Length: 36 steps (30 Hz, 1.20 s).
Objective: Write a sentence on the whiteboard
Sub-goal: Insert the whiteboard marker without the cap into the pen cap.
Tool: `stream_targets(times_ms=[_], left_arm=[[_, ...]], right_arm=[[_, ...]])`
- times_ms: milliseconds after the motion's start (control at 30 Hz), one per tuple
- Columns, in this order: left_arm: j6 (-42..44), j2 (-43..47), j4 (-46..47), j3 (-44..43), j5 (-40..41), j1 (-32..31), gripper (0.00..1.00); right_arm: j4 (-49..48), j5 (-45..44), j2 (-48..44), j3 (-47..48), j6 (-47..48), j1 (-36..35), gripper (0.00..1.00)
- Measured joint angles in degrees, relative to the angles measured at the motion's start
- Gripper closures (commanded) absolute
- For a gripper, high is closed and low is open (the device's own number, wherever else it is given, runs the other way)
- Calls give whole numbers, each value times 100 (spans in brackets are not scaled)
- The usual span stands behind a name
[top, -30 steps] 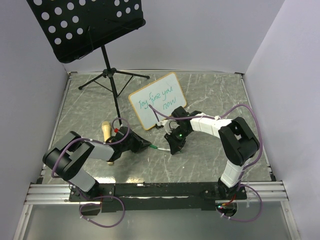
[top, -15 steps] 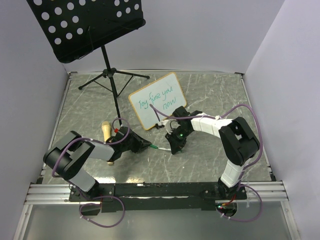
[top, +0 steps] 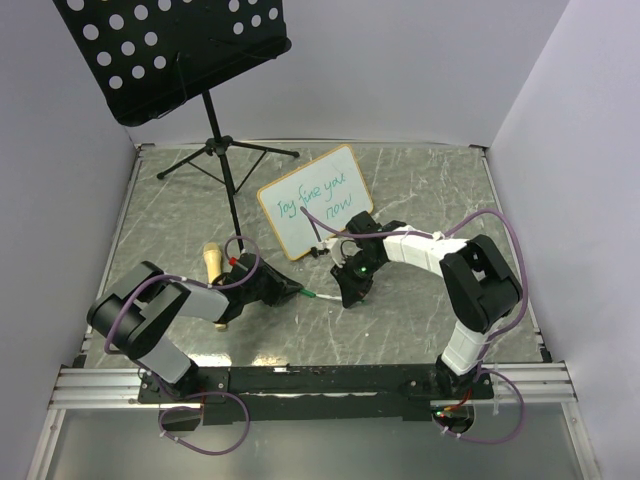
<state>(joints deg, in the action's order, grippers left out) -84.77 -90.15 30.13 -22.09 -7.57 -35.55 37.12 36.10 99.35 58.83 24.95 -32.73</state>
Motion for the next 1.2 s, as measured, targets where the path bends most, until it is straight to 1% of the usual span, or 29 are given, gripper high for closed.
stream_targets(times_ms=[467, 967, 1200], left_arm=[[0, -13, 28, 0, -17, 0, 76], [22, -160, 308, 33, -170, 0, 77], [136, -260, 483, 33, -308, 11, 78]], right_arm=[[-17, 55, 39, 11, -17, -17, 100], [-356, -125, 131, 125, -219, -157, 100], [-354, -221, 131, 229, -304, -273, 100]])
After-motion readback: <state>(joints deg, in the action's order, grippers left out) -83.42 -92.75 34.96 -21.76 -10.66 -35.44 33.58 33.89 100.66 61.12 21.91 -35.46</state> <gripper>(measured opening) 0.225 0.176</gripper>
